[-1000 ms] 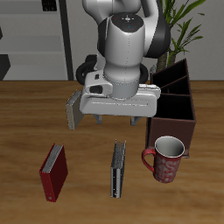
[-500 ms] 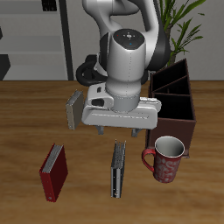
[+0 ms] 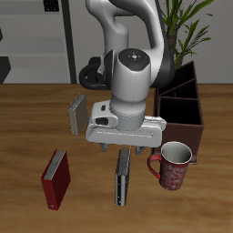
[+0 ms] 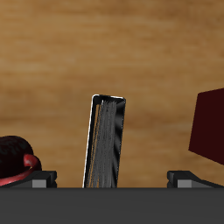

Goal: Place the striped book into the left desk caddy's left compartment

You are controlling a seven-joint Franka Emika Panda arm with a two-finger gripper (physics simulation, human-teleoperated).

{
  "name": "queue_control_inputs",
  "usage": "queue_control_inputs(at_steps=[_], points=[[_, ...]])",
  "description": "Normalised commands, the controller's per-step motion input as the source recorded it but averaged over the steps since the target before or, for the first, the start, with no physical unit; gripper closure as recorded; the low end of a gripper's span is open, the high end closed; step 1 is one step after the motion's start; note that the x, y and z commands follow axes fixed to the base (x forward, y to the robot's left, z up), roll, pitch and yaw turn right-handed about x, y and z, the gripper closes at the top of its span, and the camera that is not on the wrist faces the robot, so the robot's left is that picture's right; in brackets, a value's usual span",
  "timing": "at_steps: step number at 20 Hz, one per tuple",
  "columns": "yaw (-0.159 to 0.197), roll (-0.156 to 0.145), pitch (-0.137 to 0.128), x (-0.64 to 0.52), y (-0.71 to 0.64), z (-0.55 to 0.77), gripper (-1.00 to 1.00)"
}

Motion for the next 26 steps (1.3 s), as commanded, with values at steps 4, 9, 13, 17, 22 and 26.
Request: queue_control_inputs(at_steps=[4,9,13,17,22,26], points=[[-0.017,0.0,0.036,0.07,0.0,-0.3,-1.0],[-0.018,-0.013,0.034,0.08,-0.09,-0.28,-1.0],[-0.008,0.002,0.033,0.03,-0.05,-0.22,-1.0],[-0.021,0.01,0.021,0.0,-0.01,-0.18,1.0],[-0.008,0.014,0.011,-0.02,0.03,-0.11,1.0],[-0.01,0.015,-0.011,-0.05,0.07,0.04,1.0]])
